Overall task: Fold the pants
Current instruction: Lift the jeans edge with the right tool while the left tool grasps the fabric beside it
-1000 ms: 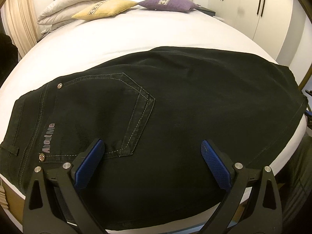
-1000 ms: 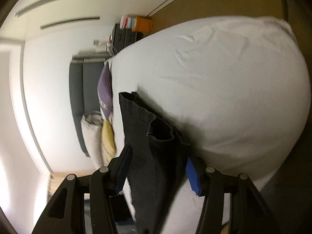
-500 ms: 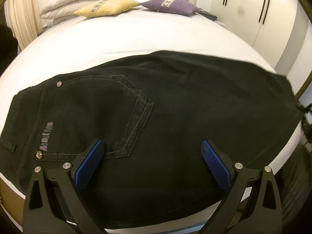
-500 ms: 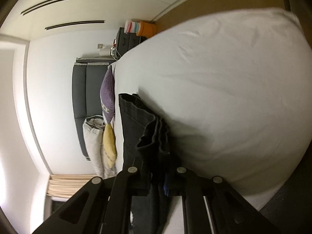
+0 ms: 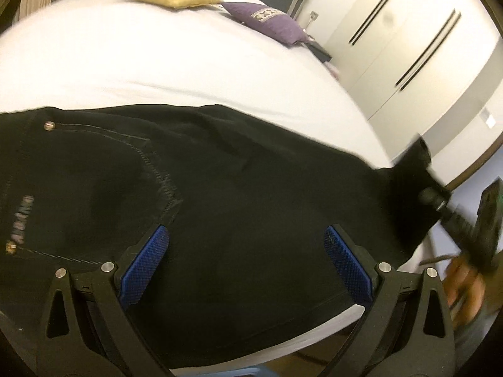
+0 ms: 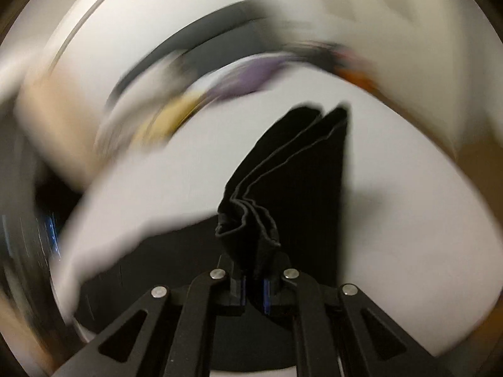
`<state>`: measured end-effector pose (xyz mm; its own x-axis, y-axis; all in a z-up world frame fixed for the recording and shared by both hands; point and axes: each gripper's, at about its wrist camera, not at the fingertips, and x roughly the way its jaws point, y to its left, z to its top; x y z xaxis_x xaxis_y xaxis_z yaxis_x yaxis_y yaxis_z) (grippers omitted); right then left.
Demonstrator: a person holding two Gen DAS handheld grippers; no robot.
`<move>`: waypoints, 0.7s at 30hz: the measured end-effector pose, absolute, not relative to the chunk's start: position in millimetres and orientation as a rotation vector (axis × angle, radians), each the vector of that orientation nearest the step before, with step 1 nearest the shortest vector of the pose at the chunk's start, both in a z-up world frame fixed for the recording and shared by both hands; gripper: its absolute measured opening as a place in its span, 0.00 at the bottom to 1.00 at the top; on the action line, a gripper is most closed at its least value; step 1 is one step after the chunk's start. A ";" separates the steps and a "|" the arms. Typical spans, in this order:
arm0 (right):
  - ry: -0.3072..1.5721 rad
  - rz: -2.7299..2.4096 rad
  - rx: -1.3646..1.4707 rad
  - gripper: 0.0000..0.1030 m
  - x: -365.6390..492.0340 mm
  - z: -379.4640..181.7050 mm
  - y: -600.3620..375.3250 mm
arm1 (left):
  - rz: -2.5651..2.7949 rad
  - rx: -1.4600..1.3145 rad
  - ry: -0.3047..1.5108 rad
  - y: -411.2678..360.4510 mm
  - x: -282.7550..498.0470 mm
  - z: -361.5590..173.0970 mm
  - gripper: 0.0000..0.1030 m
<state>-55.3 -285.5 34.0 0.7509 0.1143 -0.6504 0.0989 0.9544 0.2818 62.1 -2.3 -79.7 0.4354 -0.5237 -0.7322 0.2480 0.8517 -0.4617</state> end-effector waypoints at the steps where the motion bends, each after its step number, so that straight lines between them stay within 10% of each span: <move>1: 0.758 0.068 0.163 0.07 -48.6 31.8 -246.0 | -0.505 -0.350 1.019 -0.2 65.1 -80.0 0.98; 21: 0.718 0.161 -0.129 0.07 -57.4 -3.2 -154.8 | -0.750 -0.597 1.275 -86.0 130.9 -90.6 0.98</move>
<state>-57.4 -154.8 -3.2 0.7420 0.1020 -0.6626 -0.1901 0.9798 -0.0622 130.9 -86.0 -90.6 0.1187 -0.7766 -0.6187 0.1639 0.6299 -0.7592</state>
